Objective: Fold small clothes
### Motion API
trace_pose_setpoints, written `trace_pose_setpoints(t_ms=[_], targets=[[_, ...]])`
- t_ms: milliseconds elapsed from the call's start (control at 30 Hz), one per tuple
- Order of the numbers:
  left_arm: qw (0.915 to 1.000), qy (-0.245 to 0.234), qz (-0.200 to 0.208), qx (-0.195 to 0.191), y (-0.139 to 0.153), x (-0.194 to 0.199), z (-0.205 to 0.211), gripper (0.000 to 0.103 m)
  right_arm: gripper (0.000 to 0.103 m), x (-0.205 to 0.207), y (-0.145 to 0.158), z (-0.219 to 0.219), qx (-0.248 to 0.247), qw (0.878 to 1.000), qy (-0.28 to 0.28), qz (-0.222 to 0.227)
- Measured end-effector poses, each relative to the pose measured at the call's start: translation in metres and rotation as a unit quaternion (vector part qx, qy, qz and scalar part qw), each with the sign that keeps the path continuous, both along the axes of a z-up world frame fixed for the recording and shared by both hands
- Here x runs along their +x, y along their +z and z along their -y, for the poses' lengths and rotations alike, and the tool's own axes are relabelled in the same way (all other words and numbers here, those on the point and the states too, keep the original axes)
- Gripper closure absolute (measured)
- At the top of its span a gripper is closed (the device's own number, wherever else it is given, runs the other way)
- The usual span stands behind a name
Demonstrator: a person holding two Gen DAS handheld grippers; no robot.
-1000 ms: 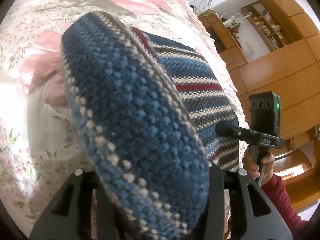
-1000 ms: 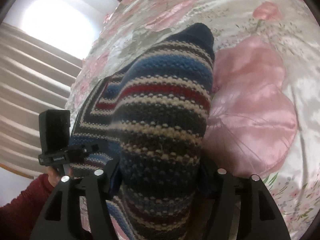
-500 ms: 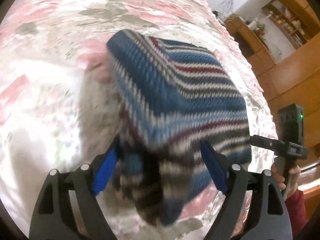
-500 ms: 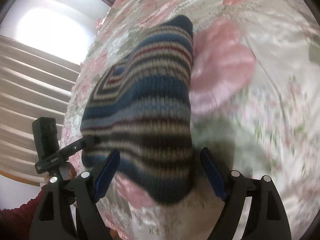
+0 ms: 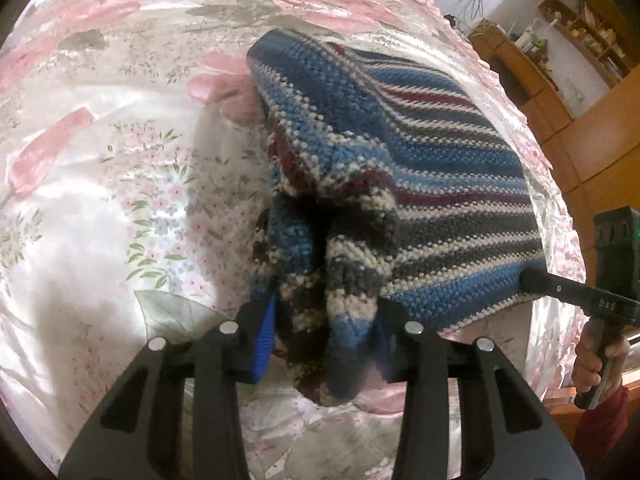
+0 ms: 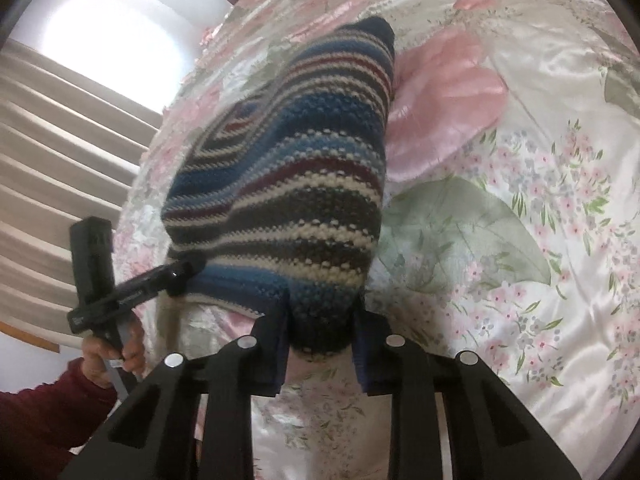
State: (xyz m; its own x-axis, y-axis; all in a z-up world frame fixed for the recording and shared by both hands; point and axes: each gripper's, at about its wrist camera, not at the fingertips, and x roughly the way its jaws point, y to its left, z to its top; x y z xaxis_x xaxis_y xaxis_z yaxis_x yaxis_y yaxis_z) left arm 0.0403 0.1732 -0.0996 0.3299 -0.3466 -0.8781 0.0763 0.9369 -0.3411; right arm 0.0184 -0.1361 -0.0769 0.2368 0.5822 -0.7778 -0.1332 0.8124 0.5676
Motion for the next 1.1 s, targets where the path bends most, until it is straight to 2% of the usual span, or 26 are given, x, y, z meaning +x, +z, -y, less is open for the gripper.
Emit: trace_pose_setpoints(t_ms=[100,233,433,533,567,600,667,800,867,1033,1100], targets=[[0.9999,0.004,-0.004,-0.010,-0.010,0.001,-0.003,0.064,0.076,-0.002,-0.014,0.004,-0.001,1.000,-0.006,-0.007],[1.0000,-0.003,0.006,-0.001,-0.011,-0.001,0.000,0.062,0.073,0.000,-0.022,0.004,-0.004,1.000,-0.015,-0.010],[0.9999,0.004,0.012,-0.005,-0.015,-0.001,-0.002,0.057,0.068,0.000,-0.026,0.000,-0.022,0.999,-0.026,-0.008],[0.9998,0.011,0.015,-0.005,-0.014,-0.005,-0.002,0.051,0.063,-0.003,-0.026,0.000,-0.019,0.999,-0.043,-0.009],[0.9998,0.016,0.012,-0.007,-0.012,-0.006,-0.003,0.045,0.060,-0.004,-0.026,0.003,-0.019,0.999,-0.046,-0.009],[0.9997,0.021,0.011,-0.002,-0.011,-0.008,-0.003,0.031,0.057,-0.006,-0.025,0.002,-0.021,0.999,-0.049,-0.008],[0.9990,0.040,0.009,0.017,-0.011,-0.012,-0.006,0.023,0.051,-0.012,-0.021,0.002,-0.032,0.998,-0.061,-0.003],[0.9986,0.053,0.001,0.006,-0.010,-0.026,-0.015,0.022,0.044,-0.025,-0.012,-0.005,-0.065,0.996,-0.066,0.007],[0.9984,0.054,0.005,0.018,-0.007,-0.034,-0.015,0.019,0.042,-0.032,-0.008,-0.008,-0.086,0.994,-0.065,0.010],[0.9977,0.051,0.004,0.045,0.000,-0.052,-0.014,0.016,0.030,-0.052,0.001,-0.017,-0.122,0.990,-0.069,0.022],[0.9974,0.047,0.002,0.054,0.002,-0.060,-0.012,0.016,0.028,-0.059,0.005,-0.019,-0.137,0.988,-0.068,0.024]])
